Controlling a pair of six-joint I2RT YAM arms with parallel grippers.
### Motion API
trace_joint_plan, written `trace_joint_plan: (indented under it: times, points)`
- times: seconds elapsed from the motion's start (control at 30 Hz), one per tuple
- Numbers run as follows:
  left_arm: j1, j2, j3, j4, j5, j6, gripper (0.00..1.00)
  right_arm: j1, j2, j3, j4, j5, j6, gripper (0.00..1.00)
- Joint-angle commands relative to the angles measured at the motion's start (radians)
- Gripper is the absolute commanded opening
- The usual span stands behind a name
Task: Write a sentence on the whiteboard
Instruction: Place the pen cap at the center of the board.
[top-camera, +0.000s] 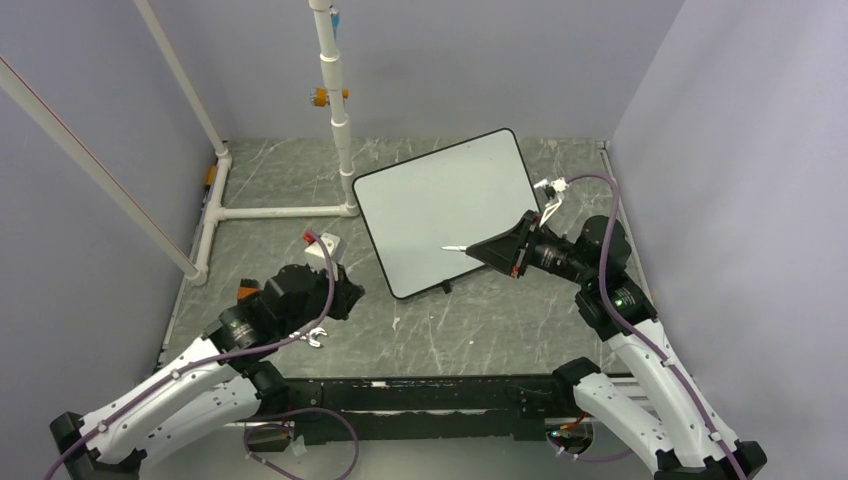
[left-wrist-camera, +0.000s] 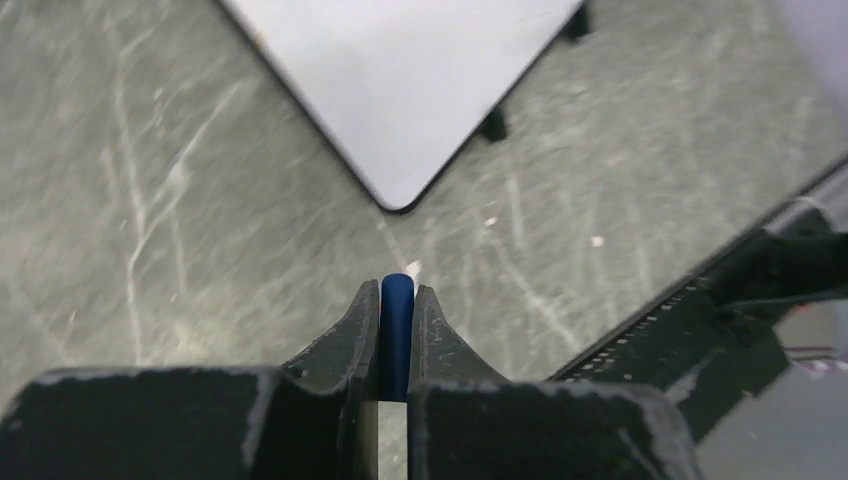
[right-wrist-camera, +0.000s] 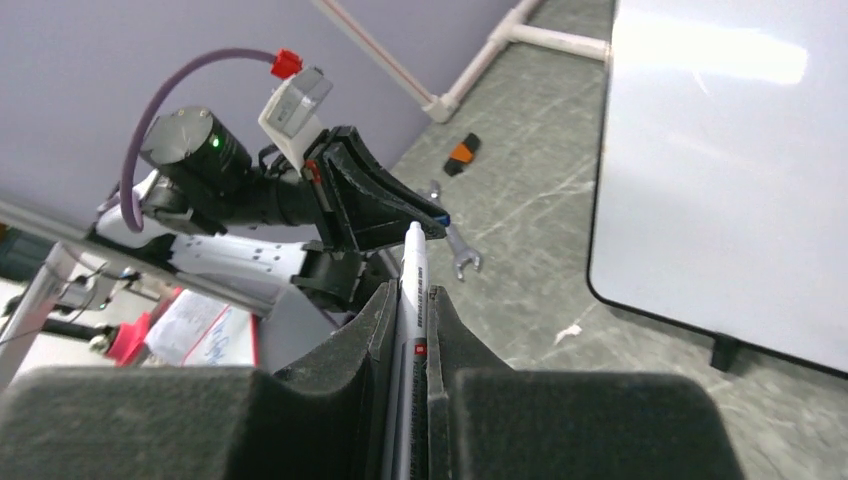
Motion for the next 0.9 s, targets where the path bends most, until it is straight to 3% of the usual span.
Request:
trace_joint_plan:
  times: [0.0,0.43,0.87]
  points:
    - [0.004,-0.010,-0.075,-0.036,-0.198,-0.147,0.00,-0.003,-0.016,0.002,-0.086,0.109,-0.070,0.00]
    - [0.004,0.091,-0.320,0.045,-0.362,-0.397,0.00,-0.004,-0.027,-0.032,-0.172,0.219,-0.097,0.00]
    - [-0.029,0.254,-0.327,0.042,-0.474,-0.491,0.18,-0.003,-0.036,-0.059,-0.197,0.266,-0.107,0.00]
